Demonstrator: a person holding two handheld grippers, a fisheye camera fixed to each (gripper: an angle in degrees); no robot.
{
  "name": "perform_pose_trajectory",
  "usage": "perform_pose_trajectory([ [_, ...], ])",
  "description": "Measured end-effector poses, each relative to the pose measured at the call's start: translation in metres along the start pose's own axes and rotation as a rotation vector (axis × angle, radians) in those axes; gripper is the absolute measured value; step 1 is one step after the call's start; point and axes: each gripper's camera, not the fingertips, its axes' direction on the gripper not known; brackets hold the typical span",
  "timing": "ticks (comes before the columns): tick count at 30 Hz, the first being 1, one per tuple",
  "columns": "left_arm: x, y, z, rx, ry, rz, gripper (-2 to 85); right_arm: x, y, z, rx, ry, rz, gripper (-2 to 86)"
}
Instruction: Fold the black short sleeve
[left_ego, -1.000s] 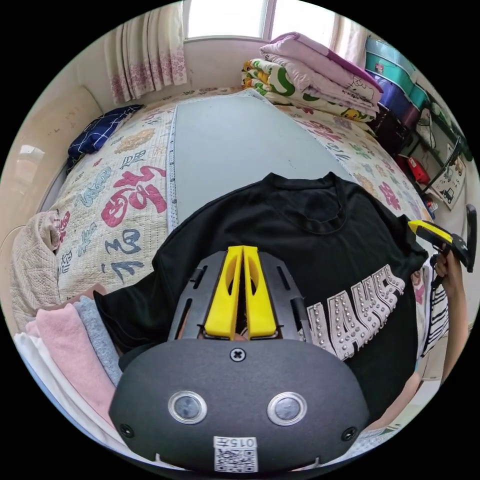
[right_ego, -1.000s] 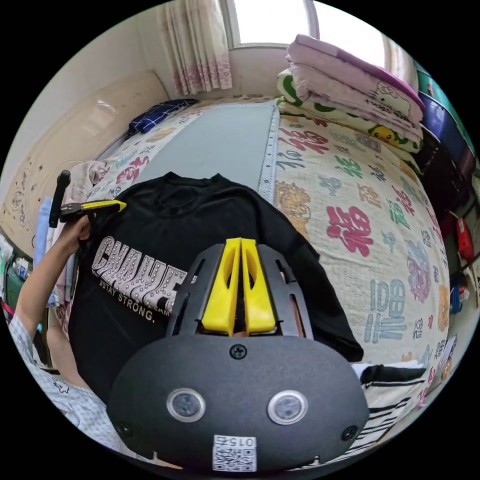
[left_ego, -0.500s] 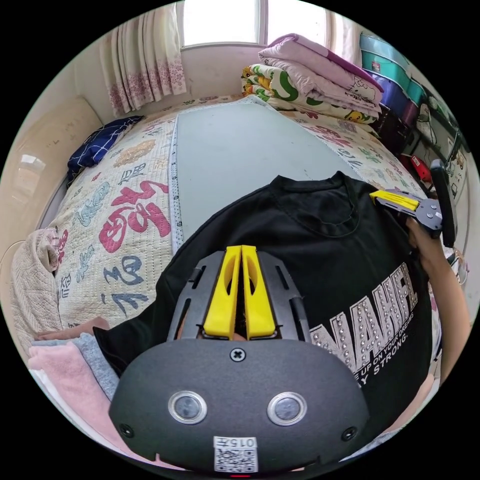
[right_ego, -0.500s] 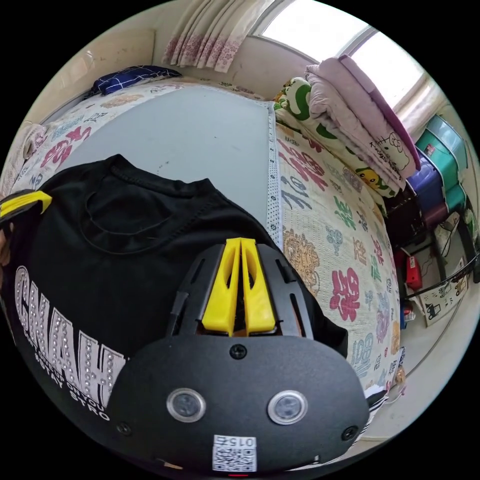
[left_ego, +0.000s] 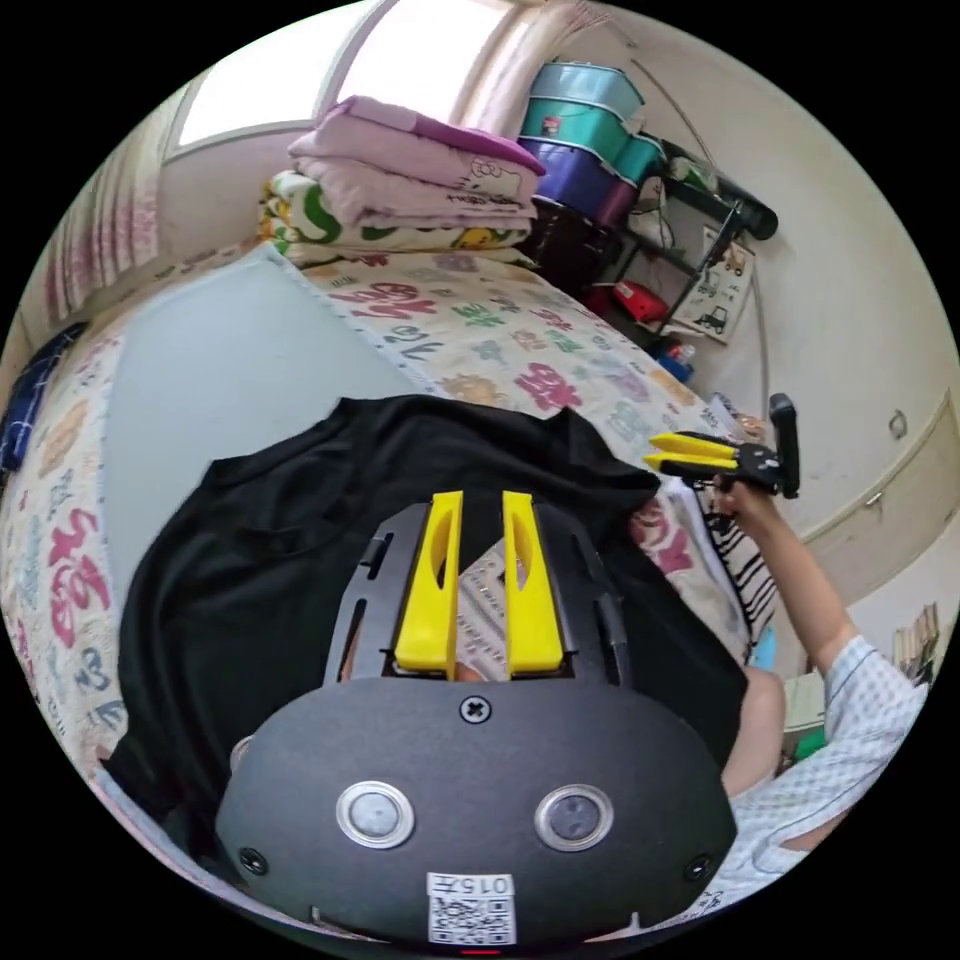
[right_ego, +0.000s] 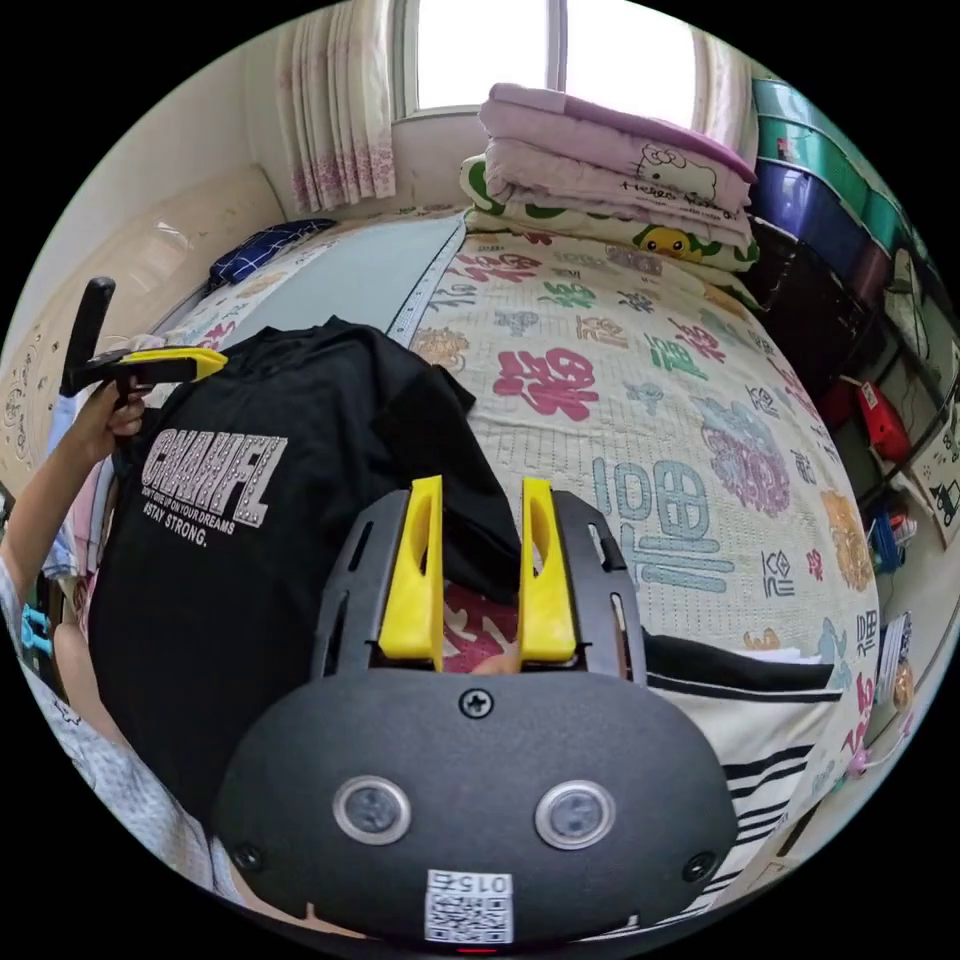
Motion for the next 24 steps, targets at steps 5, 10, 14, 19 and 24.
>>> perform_pose_trajectory([
  [5, 0.045, -0.041, 0.076, -0.052, 0.062, -0.078, 11.4, 0.027, 0.008, 0.012, -0.139, 0.031, 0.018, 13.5],
  [10, 0.060, -0.076, 0.132, -0.138, 0.072, -0.126, 5.1, 0.062, 0.010, 0.001, -0.126, -0.011, 0.101, 3.1],
  [14, 0.108, -0.105, 0.114, 0.089, 0.157, 0.023, 2.8, 0.097, 0.018, -0.032, -0.042, -0.093, 0.208, 0.9],
  [19, 0.122, -0.117, 0.076, 0.104, 0.297, 0.083, 15.9, 0.122, 0.028, -0.063, -0.007, -0.012, 0.324, 0.0],
  [24, 0.068, -0.056, -0.024, 0.186, 0.396, 0.014, 15.7, 0.136, 0.050, -0.100, 0.029, -0.040, 0.355, 0.6],
])
